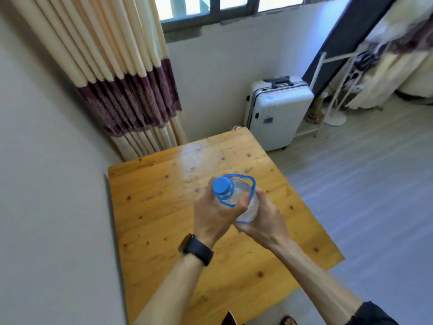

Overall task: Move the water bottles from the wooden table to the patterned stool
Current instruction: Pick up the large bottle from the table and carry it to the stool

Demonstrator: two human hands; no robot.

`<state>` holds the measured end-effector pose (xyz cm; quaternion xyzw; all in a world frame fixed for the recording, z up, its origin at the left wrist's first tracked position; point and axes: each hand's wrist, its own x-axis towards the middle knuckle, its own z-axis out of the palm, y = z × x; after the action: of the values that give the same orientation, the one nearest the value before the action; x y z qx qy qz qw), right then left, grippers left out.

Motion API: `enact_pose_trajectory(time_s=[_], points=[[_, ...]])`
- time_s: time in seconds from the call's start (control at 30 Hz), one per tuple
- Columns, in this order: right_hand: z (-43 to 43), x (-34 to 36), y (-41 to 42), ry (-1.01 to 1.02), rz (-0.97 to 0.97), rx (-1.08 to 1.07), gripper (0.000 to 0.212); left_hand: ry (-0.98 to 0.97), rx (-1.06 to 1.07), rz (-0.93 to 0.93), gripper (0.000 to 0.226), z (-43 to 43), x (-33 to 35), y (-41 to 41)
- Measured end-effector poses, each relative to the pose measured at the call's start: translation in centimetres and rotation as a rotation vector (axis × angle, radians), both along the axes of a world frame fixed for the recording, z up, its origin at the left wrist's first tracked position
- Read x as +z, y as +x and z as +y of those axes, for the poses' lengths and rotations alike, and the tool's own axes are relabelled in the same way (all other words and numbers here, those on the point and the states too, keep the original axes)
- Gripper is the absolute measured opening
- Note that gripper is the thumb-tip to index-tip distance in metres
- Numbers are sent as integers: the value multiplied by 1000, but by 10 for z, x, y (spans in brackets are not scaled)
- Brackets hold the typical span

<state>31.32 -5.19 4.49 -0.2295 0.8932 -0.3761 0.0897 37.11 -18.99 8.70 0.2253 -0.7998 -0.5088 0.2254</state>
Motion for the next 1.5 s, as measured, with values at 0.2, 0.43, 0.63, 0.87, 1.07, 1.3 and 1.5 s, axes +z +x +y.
enact_pose_trajectory(time_s=[0.2,0.43,0.63,0.87,1.07,1.3,1.5], points=[[132,54,-51,-61,150,-267,76,-7,-260,183,42,121,58,-80],[324,69,-81,-144,164,-406,79,80,-484,252,41,306,80,-136],[481,52,-97,-192,103,-514,89,205,-621,161,42,464,77,-172],[611,73,-130,-160,169,-648,75,181,-792,109,42,600,92,-236],[693,95,-187,-127,209,-780,71,187,-943,123,42,690,110,-312],[785,117,-305,-32,225,-873,44,196,-1074,148,38,791,121,-443],[857,146,-406,-6,224,-998,26,204,-1182,158,41,875,134,-558]])
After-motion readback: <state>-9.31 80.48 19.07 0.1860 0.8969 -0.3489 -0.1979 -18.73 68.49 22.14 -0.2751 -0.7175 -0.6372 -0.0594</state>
